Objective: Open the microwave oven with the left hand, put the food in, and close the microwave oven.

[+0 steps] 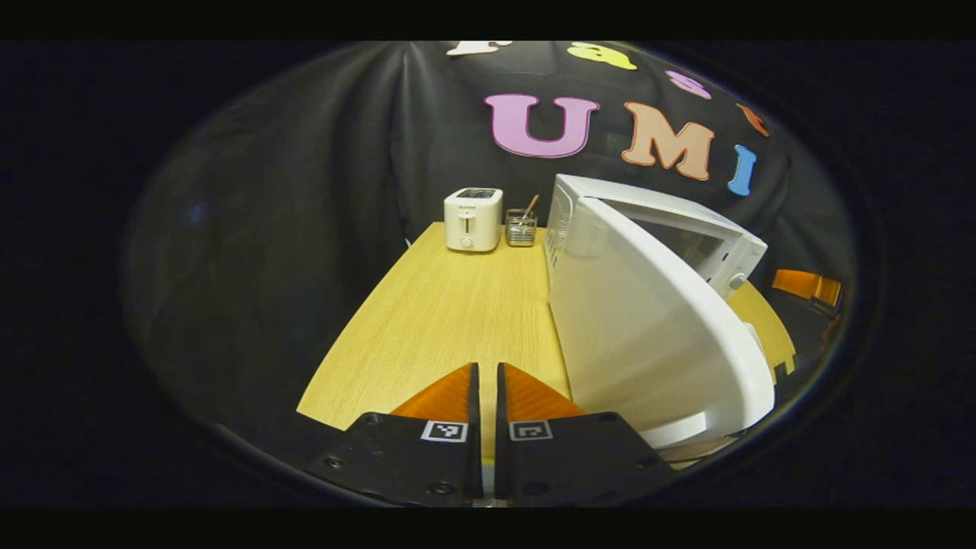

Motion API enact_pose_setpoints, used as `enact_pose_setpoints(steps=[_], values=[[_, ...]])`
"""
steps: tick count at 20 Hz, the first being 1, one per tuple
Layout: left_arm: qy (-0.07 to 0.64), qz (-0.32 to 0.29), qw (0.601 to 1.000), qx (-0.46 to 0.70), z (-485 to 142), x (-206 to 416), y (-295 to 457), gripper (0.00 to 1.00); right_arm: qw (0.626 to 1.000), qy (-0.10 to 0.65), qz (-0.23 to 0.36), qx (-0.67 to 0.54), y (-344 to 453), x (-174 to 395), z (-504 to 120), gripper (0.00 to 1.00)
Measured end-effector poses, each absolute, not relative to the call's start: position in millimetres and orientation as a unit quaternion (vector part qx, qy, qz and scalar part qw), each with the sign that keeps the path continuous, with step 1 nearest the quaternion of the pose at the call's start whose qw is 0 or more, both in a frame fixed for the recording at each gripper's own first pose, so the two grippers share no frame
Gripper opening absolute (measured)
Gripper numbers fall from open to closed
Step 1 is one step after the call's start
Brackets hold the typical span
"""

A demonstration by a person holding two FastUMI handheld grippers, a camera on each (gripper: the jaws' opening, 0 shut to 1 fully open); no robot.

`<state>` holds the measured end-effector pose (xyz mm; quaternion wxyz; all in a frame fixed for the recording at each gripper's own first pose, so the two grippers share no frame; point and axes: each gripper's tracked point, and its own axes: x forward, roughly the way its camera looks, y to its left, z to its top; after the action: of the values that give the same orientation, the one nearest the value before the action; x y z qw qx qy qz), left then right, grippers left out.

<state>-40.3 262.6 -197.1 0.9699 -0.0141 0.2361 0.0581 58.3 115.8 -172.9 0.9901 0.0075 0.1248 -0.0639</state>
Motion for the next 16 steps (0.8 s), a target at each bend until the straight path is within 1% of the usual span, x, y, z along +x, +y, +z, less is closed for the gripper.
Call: enact_pose_setpoints(steps=[1,5,6,7,8,10,11,16], values=[[0.237,0.052,0.97,-0.012,-197.0,-40.5,259.1,0.05,0.99,0.122,-0.07,0.005,111.6,53.4,-171.2,1.0],[0.238,0.032,0.971,-0.004,-196.9,-48.6,244.6,0.06,0.989,0.122,-0.08,-0.003,108.5,26.6,-175.2,1.0],[0.238,0.028,0.971,-0.004,-197.5,-50.6,241.1,0.05,0.989,0.124,-0.082,-0.003,107.5,21.7,-177.3,0.92],[0.238,0.025,0.971,-0.005,-197.4,-51.8,238.1,0.06,0.989,0.124,-0.081,-0.003,107.0,18.4,-177.7,1.0],[0.238,0.022,0.971,-0.005,-198.0,-52.4,234.4,0.05,0.989,0.123,-0.082,-0.004,103.0,19.2,-179.6,0.92],[0.238,0.018,0.971,-0.007,-197.2,-55.2,229.5,0.06,0.989,0.123,-0.087,-0.003,97.5,9.6,-181.8,0.92],[0.238,0.016,0.971,-0.008,-197.6,-55.9,226.7,0.05,0.988,0.124,-0.09,-0.002,94.6,6.9,-183.1,1.0],[0.242,0.003,0.97,-0.02,-199.0,-60.1,206.5,0.06,0.986,0.129,-0.105,-0.004,78.3,-10.7,-189.6,1.0]])
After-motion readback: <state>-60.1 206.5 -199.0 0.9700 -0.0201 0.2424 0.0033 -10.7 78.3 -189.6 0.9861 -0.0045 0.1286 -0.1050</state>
